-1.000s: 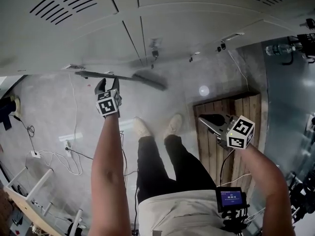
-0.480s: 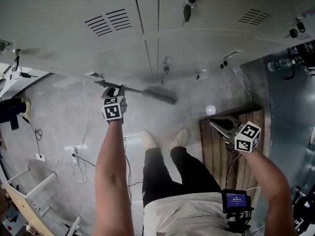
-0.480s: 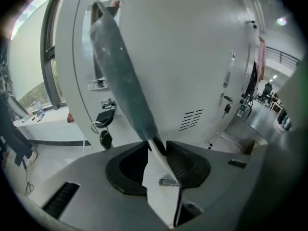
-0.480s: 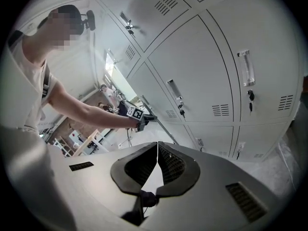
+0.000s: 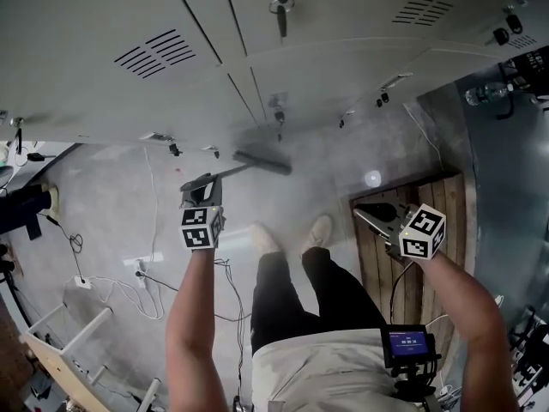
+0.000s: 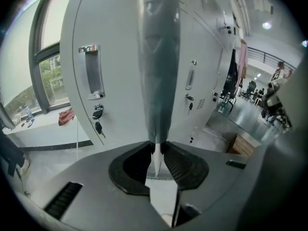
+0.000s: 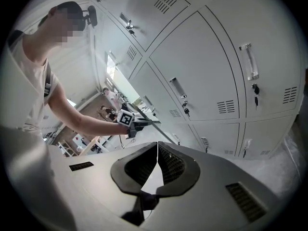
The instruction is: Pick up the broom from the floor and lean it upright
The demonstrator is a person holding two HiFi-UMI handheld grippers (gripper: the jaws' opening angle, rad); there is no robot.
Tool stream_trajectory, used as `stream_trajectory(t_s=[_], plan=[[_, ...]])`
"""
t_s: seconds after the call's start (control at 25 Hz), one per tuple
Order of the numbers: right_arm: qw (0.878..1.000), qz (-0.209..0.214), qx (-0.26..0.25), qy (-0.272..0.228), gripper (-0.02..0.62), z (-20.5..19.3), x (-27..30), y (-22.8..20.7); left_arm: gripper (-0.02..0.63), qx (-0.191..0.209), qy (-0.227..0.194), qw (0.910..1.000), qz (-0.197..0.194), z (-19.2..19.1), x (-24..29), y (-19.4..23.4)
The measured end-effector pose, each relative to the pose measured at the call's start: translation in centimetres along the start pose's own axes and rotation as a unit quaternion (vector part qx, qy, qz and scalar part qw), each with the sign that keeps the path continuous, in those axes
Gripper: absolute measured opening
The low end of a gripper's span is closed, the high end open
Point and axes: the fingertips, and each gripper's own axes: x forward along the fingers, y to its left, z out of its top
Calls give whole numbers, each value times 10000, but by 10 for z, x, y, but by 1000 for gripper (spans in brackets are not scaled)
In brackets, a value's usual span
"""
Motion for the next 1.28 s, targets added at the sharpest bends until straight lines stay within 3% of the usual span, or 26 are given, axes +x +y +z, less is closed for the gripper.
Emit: stream_trajectory(t_s=[0.12, 0.28, 0.4, 0.52, 0.64, 0.8, 0.96, 1.12, 1.28], plan=[[9999, -65, 65, -100, 17, 0, -5, -6, 86, 68, 129, 9997, -206, 6, -13, -4], [9994, -133, 238, -192, 17, -7, -14, -13, 86, 631, 683, 9945, -485, 24, -10, -11], [9989, -180, 366, -226, 17, -15, -20, -20, 86, 1133, 1190, 9842, -665, 39, 25, -22], [9982, -262, 480, -250, 17, -23, -25, -26, 86, 1779, 1599, 9680, -757, 40, 75, -49], [9976, -293, 554, -279, 17, -26, -30, -31, 86, 2233, 1547, 9592, -778, 58, 114, -82], [9965, -435, 647, -313, 17, -28, -42, -41, 86, 2310, 1579, 9579, -647, 65, 148, -103], [9951, -509, 753, -386, 17, -30, -51, -49, 102, 2170, 1484, 9639, -422, 66, 162, -105], [9947, -520, 801, -376, 17, -37, -54, -51, 192, 2097, 1361, 9681, -153, 64, 152, -94], [9952, -502, 715, -431, 17, -30, -52, -49, 210, 1821, 1203, 9759, -14, 61, 120, -77]])
